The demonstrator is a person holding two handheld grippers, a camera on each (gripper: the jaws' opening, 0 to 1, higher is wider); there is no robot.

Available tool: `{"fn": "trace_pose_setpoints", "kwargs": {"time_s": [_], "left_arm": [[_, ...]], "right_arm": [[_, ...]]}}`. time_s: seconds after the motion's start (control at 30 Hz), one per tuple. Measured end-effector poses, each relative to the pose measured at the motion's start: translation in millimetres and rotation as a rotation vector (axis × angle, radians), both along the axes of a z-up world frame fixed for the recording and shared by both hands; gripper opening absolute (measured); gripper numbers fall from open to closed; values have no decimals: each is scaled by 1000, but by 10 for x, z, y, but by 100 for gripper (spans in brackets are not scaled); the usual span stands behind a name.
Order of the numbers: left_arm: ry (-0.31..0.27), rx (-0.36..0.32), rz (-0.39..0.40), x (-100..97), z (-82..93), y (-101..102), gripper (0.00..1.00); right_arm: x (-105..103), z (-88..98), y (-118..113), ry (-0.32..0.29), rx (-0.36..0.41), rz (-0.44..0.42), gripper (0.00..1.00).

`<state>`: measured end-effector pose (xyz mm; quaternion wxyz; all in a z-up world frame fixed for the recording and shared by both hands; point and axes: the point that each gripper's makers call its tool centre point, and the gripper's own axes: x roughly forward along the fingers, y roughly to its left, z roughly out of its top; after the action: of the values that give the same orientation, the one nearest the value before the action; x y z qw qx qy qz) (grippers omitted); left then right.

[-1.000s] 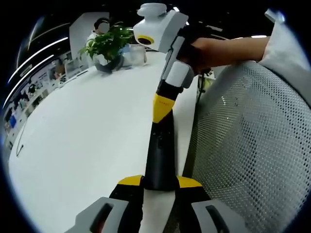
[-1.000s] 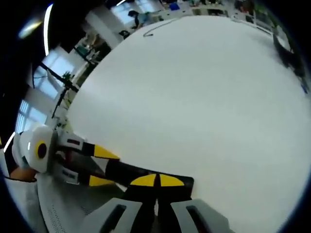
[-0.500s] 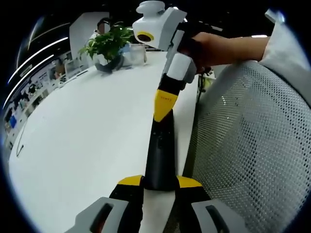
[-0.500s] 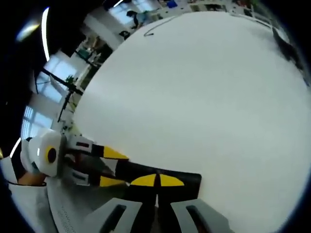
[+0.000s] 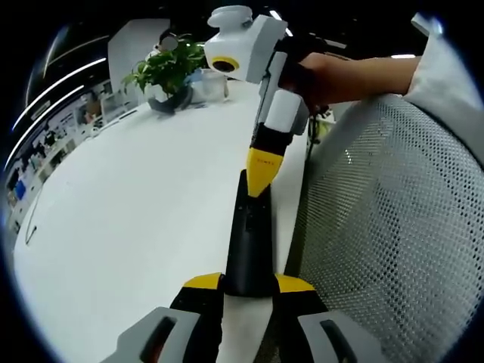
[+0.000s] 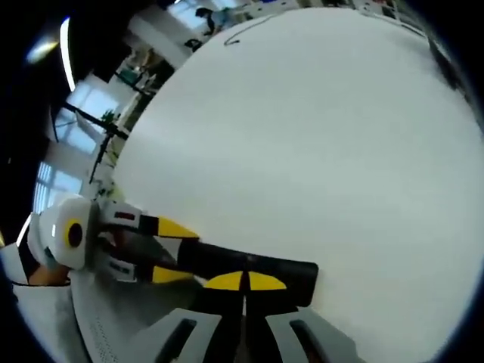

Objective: Press the specified remote control buttons in sequence, fully releasing each button before pressing the next.

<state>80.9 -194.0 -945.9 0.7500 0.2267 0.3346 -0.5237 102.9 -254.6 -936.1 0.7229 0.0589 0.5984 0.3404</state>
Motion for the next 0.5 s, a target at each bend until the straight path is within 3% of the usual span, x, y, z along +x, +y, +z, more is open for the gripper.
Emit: {"fn": "trace_pose_setpoints", "kwargs": {"time_s": [0.17, 0.5], "left_arm": [[0, -1, -1, 2, -1, -2, 24], [2, -1, 5, 2, -3, -7, 24]], "right_arm": [[-1, -12, -8, -22, -23, 15, 0], [11, -24, -24, 4, -4, -28, 0]]}}
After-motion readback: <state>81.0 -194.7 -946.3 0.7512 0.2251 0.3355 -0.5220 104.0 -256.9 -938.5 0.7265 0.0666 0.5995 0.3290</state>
